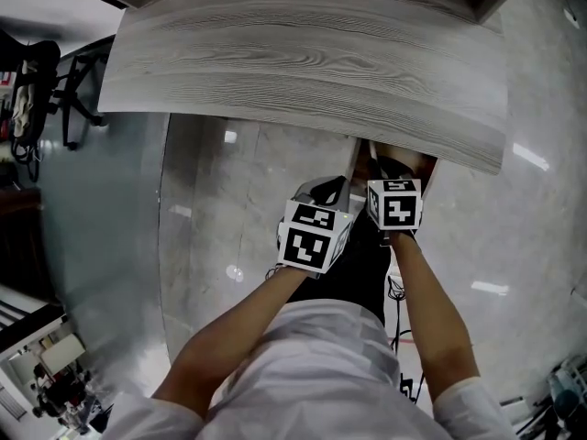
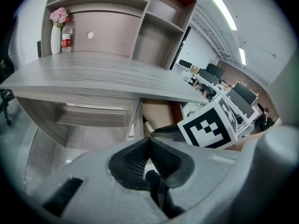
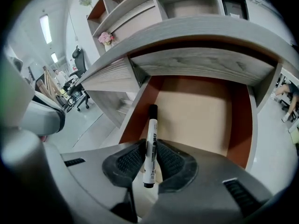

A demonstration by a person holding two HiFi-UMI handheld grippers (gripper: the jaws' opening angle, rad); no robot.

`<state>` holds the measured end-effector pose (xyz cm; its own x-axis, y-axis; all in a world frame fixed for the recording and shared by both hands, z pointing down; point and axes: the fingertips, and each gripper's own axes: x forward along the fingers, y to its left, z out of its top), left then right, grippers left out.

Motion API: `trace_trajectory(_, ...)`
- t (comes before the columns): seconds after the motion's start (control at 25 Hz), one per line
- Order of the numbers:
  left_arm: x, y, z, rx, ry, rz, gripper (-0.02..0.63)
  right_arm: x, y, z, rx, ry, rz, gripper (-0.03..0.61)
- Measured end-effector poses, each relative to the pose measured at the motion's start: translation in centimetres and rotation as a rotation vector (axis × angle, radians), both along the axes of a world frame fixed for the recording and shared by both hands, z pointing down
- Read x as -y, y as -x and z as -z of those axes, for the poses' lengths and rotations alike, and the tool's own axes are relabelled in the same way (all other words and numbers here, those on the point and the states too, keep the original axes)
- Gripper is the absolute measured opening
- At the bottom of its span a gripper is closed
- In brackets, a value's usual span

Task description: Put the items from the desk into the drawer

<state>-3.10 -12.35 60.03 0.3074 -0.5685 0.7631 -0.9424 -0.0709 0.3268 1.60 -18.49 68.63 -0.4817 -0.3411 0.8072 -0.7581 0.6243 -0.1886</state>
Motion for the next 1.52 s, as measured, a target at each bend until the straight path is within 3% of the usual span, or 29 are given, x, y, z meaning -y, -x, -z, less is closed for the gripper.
trace_trajectory(0.16,0.1,0.2,0.0,0.005,-0.012,-0.009,0.002,-0.3,-0.1,0.1,0.009,0.0,-0.009,0.077)
trace_trajectory(0.56,-0.6,-1.0,1.2,0.017,-0.039,-0.065,0.002,-2.4,-1.2,3.8,0.056,-0.049,-0.033,0.051)
trace_trajectory(1.12,-2.1,-3.2,6.2,-0.05,-0.143,-0.144,0.002,-6.0,-1.9,14.4,0.112,-0.214,-0.051,0.018)
trace_trajectory(1.52,-2.7,-4.2,11.4,-0.067,-0.271,-0.149,0.002,-9.0,-2.2,20.6,0.17,-0.288,-0.066,0.002)
